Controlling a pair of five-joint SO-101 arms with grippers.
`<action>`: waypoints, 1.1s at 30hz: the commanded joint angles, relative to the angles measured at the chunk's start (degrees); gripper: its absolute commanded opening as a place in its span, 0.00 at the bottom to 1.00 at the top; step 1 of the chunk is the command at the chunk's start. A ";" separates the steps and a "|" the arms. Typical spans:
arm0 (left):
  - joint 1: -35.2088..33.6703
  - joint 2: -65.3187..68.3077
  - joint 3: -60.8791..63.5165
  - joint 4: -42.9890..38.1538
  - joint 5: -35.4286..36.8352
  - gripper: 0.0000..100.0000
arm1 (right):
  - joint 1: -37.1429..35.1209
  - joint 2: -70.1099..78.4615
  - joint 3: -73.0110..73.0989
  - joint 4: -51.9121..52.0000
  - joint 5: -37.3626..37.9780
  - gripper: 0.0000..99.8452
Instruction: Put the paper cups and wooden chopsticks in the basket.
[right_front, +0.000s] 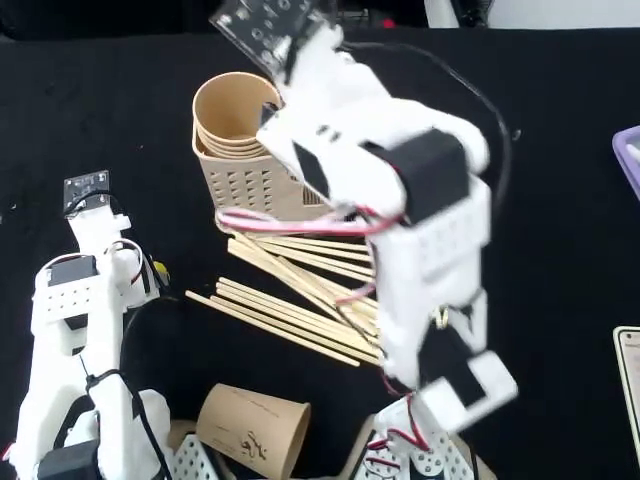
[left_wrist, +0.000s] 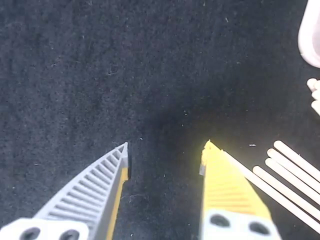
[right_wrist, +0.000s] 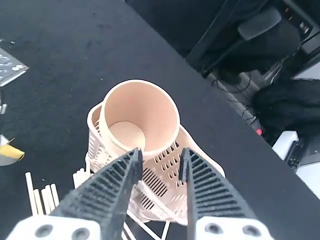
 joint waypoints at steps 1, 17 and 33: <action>-0.48 -1.41 -0.66 -0.62 0.44 0.23 | -1.14 -11.47 8.84 1.85 -0.18 0.13; -0.22 -1.41 -0.40 -1.49 0.44 0.23 | -13.63 -75.47 108.53 -10.90 26.55 0.13; -0.57 -1.23 0.22 -5.01 0.09 0.23 | -21.54 -88.04 127.96 -15.82 36.31 0.22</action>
